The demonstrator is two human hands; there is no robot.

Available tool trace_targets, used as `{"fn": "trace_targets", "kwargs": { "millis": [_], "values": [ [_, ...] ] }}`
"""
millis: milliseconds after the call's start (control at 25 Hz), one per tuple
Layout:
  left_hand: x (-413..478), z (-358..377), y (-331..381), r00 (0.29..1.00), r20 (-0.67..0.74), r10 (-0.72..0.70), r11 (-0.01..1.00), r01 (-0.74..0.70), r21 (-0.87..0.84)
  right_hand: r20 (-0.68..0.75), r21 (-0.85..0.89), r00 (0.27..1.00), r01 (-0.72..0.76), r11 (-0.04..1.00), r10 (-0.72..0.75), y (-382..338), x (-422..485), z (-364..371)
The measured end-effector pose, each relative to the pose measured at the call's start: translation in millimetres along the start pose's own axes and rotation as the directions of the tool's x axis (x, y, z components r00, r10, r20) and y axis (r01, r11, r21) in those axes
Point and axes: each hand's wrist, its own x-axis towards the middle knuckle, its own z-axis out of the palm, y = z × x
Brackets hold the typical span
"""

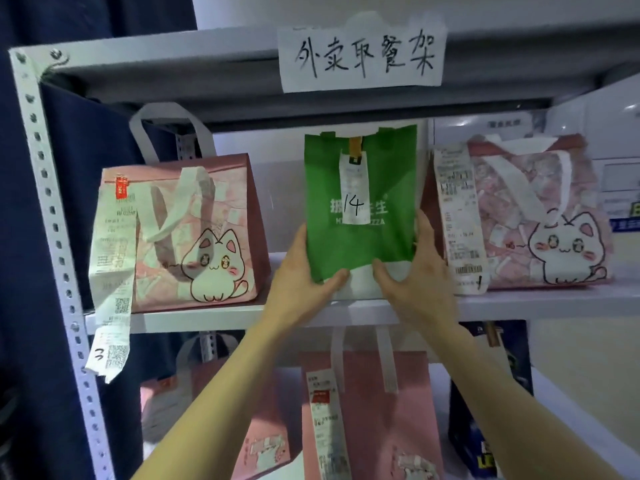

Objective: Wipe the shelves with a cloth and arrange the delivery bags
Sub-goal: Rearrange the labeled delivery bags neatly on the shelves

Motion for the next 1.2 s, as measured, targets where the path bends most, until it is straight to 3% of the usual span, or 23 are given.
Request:
{"fn": "trace_targets", "kwargs": {
  "millis": [160,400,720,840,920,1040,1120,1200],
  "values": [
    [3,0,-11,1.0,-0.023,0.014,1.0,-0.014,-0.013,-0.024,-0.096,0.99,-0.138,0.986,0.136,6,11,1],
    [-2,4,-6,0.988,-0.142,-0.057,0.998,0.061,0.029,0.038,-0.137,0.998,-0.045,0.99,0.051,4,7,-3],
    [-17,-9,0,0.983,-0.172,-0.066,0.992,0.046,-0.119,0.095,-0.075,0.994,-0.038,0.996,0.045,-3,-1,-6],
    [-44,-29,-3,0.976,-0.215,0.02,0.992,-0.047,-0.119,-0.148,-0.133,0.983,0.092,0.987,-0.112,-29,-29,4],
    [-73,-50,-12,0.945,-0.308,0.108,0.989,-0.133,-0.06,-0.276,-0.177,0.905,0.282,0.943,-0.322,-55,-49,23],
    [-113,-87,-30,0.891,-0.425,0.16,0.986,-0.167,0.021,-0.153,-0.002,0.891,0.432,0.902,-0.428,-106,-74,69],
    [-134,-118,-53,0.835,-0.548,0.056,0.998,-0.037,0.045,0.006,0.114,0.939,0.342,0.933,-0.345,-142,-84,100],
    [-151,-157,-86,0.73,-0.667,-0.147,0.984,0.174,-0.026,0.146,0.115,0.958,0.232,0.966,-0.247,-167,-84,125]
  ]
}}
